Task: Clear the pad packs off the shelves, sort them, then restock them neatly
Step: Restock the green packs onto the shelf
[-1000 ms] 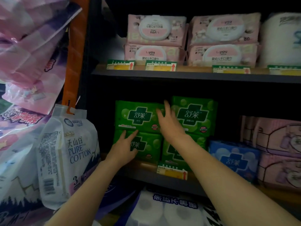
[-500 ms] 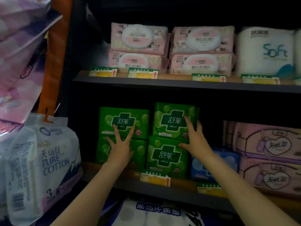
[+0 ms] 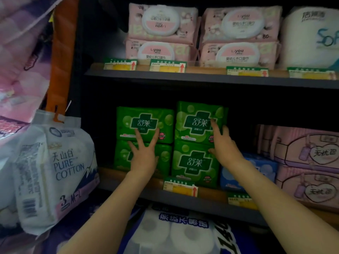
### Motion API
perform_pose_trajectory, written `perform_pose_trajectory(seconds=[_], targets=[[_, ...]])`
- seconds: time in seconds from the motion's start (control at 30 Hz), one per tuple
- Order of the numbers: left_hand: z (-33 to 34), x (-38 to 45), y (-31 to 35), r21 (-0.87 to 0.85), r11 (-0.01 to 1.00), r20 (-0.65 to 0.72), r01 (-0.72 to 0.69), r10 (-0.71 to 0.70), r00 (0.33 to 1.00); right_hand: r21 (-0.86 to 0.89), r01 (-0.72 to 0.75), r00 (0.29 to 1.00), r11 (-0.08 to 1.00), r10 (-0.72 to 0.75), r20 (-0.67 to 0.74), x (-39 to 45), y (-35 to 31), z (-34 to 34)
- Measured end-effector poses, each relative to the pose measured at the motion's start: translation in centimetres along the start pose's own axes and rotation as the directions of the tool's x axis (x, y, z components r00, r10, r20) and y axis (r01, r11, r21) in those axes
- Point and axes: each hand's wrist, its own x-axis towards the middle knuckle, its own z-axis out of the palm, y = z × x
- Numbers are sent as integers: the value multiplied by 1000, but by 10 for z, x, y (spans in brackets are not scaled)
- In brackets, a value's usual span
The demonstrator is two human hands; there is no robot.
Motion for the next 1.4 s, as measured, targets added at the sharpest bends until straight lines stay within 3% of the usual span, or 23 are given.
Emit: perform_pose_trajectory(seconds=[0.13, 0.2, 0.3, 0.4, 0.5, 0.77, 0.97, 1.03, 1.13, 1.23, 1.3, 1.4], targets=[[-2, -8, -10, -12, 998, -19, -57, 57, 998, -234, -71, 995, 970, 53, -85, -8, -16, -13], [-4, -4, -16, -25, 998, -51, -60, 59, 997, -334, 27, 987, 942, -78, -141, -13, -35, -12], [-10, 3, -25, -141, 989, -6, 50, -51, 999, -500, 287, 918, 817, -384, -100, -8, -70, 12], [-12, 11, -35, -268, 955, 11, 126, -127, 992, -538, 389, 886, 748, -464, -4, 16, -98, 25], [-4, 18, -39, -222, 971, 0, 87, -89, 996, -496, 368, 923, 787, -373, 93, 45, -108, 23], [7, 23, -37, -27, 999, -12, 34, -34, 999, -510, 319, 932, 799, -362, 17, 34, -95, 26], [-5, 14, -41, -94, 995, 65, 24, -18, 998, -499, 338, 937, 798, -333, 102, 33, -106, 26], [-5, 2, -40, -119, 993, 74, 15, -6, 997, -483, 318, 939, 816, -342, 40, 22, -101, 20], [-1, -11, -28, -107, 993, 63, -45, 52, 997, -325, 53, 968, 944, -129, -217, -4, -70, 12], [2, -11, -3, -39, 996, 82, -86, 89, 993, -115, -186, 964, 976, 159, -212, -21, -21, 8], [5, -4, 11, 1, 994, 81, -105, 105, 991, 2, -153, 981, 988, 152, -123, -20, -5, 11], [11, 1, 18, 35, 994, 71, -106, 103, 992, -8, -51, 993, 999, 50, -103, -16, -7, 21]])
